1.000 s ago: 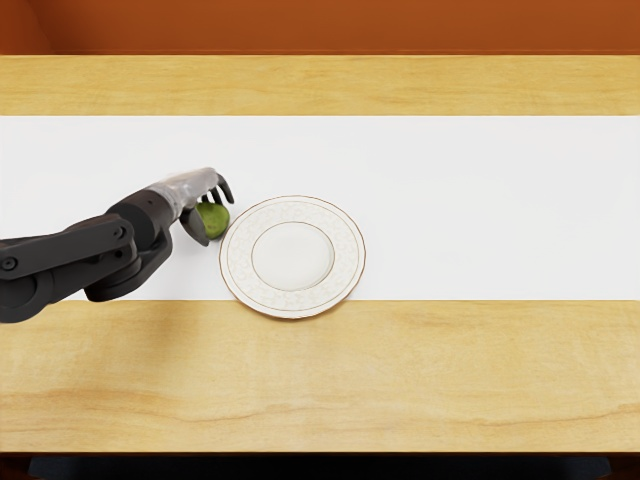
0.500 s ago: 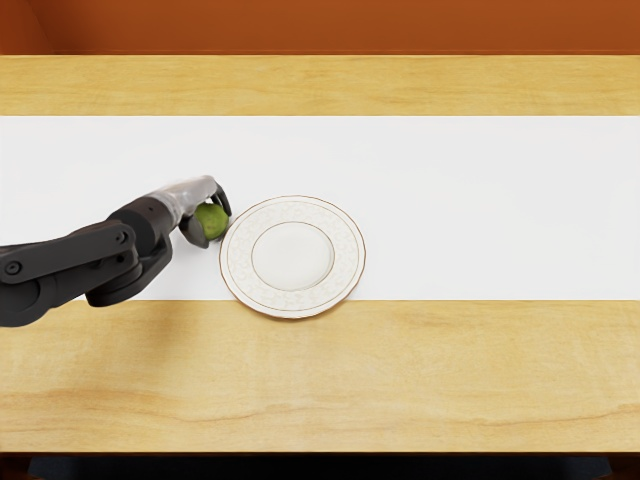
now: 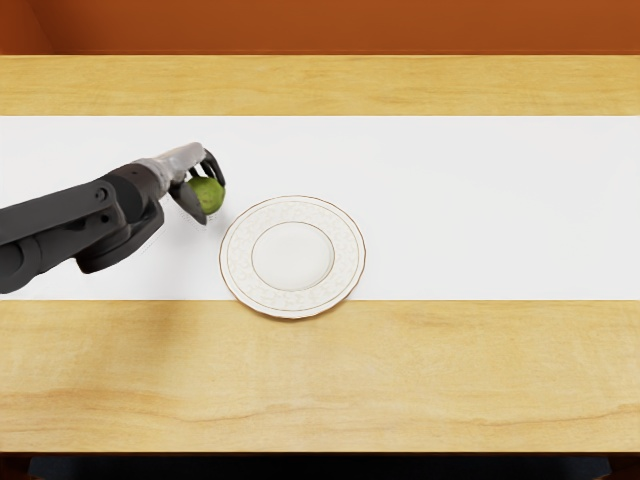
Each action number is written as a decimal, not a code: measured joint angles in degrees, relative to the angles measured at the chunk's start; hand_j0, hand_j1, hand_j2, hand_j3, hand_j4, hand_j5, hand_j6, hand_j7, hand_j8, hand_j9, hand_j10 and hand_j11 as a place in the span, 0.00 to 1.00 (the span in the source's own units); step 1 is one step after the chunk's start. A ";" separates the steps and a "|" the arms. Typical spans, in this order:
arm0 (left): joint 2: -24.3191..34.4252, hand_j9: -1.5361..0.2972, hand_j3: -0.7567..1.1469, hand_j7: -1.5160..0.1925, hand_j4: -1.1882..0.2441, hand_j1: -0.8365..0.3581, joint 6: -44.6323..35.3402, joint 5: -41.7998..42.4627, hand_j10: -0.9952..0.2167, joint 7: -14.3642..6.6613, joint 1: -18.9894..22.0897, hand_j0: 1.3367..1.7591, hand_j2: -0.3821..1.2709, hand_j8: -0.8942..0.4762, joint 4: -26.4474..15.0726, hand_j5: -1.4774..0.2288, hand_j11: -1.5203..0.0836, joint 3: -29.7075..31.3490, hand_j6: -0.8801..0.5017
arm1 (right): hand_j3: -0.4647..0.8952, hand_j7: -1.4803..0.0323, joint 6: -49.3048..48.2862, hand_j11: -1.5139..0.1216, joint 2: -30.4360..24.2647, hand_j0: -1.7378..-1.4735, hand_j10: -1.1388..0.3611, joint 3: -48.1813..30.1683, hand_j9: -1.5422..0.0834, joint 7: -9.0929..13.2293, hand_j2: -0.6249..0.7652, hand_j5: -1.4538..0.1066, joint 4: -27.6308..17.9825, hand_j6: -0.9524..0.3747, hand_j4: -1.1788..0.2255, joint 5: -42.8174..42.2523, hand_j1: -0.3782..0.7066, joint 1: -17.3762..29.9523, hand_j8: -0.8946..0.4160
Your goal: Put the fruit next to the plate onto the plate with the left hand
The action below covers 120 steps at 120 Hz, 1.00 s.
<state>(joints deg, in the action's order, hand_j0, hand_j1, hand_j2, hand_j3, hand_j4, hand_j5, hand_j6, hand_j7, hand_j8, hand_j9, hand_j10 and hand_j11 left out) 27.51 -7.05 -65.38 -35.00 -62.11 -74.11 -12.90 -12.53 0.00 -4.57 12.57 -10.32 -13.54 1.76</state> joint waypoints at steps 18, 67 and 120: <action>0.43 0.41 0.40 0.43 0.42 0.49 0.26 6.10 0.36 0.01 -2.50 0.76 0.40 0.41 0.14 0.40 0.46 -1.78 0.44 | 0.34 0.96 0.01 0.91 0.00 0.30 0.74 0.00 0.93 0.00 0.45 0.91 0.00 0.70 0.82 0.00 0.05 0.00 0.67; -0.10 0.41 0.40 0.43 0.43 0.49 6.80 15.45 0.36 0.00 -4.65 0.76 0.42 0.41 0.11 0.39 0.46 -4.57 0.44 | 0.34 0.96 0.00 0.91 0.00 0.30 0.74 0.00 0.93 0.00 0.45 0.91 0.00 0.70 0.82 0.00 0.05 0.00 0.67; -5.19 0.42 0.40 0.43 0.43 0.48 11.24 15.76 0.37 0.01 -3.97 0.76 0.44 0.39 0.04 0.39 0.46 -2.89 0.39 | 0.34 0.96 -0.01 0.91 0.00 0.30 0.75 0.00 0.93 0.00 0.45 0.91 -0.01 0.70 0.82 0.00 0.05 0.00 0.67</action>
<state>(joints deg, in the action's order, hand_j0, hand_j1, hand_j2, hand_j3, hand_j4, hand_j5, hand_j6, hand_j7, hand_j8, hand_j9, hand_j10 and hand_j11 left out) 22.33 4.19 -49.61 -34.99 -66.08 -74.07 -15.78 -12.54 0.00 -4.57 12.57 -10.33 -13.54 1.76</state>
